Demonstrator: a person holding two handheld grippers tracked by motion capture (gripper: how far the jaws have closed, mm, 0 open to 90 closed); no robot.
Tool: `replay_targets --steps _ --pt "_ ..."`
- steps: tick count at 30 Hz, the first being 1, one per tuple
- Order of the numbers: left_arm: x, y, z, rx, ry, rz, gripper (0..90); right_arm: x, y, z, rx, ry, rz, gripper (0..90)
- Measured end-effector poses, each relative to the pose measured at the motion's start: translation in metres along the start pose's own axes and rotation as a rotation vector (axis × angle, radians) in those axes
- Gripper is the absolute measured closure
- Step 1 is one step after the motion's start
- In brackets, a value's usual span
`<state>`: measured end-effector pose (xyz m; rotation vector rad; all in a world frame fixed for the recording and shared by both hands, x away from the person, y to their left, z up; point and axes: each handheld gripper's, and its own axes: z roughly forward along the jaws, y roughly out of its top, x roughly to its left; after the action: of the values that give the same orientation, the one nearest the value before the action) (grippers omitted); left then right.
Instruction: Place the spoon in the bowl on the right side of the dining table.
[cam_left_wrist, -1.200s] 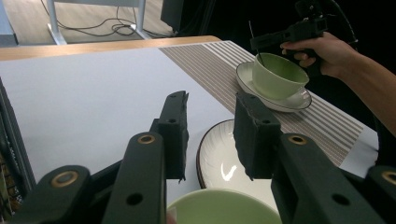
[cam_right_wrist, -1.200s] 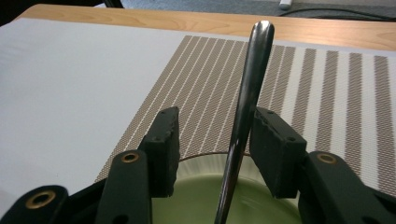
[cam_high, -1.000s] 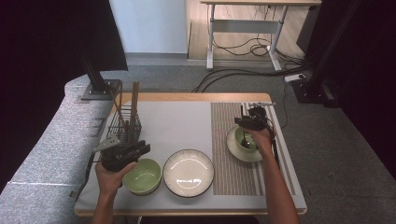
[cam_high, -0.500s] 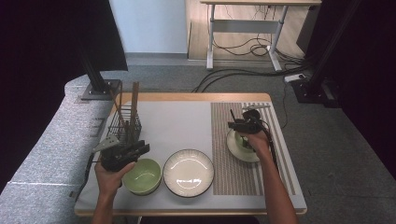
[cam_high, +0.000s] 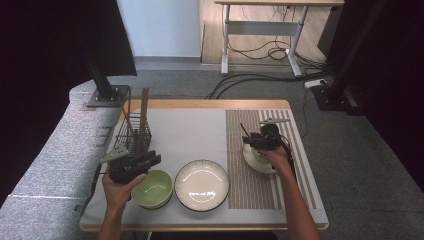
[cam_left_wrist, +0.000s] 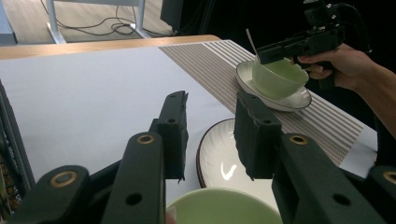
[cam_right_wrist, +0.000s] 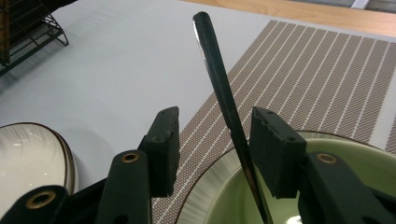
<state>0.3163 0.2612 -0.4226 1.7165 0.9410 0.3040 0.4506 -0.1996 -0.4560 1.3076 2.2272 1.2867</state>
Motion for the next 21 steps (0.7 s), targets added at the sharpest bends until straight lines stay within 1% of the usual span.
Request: replay_targets --steps 3,4,7,13,14,17,21 --pt "0.0 0.0 0.0 -0.002 -0.001 0.0 64.7 -0.002 0.0 -0.001 -0.007 -0.011 0.004 53.2" --pt "0.0 0.0 0.0 -0.002 0.0 -0.001 64.8 -0.005 0.001 -0.001 -0.018 -0.03 0.013 52.8" --pt "0.0 0.0 0.0 0.0 0.001 0.0 64.8 -0.008 0.002 0.001 -0.023 -0.033 0.025 51.9" --pt "0.0 0.0 0.0 0.0 0.001 0.001 64.8 -0.009 0.001 0.007 -0.008 -0.027 0.03 51.2" --pt "0.0 0.0 -0.001 -0.002 0.001 0.0 64.8 -0.009 0.001 0.008 -0.002 -0.01 0.034 51.4" --pt "0.0 0.0 0.0 -0.002 0.001 0.0 64.7 -0.007 0.001 0.01 0.008 0.009 0.026 51.6" --pt "0.0 0.0 -0.001 -0.003 0.001 0.001 64.8 -0.007 0.002 0.009 -0.003 -0.005 0.023 51.7"
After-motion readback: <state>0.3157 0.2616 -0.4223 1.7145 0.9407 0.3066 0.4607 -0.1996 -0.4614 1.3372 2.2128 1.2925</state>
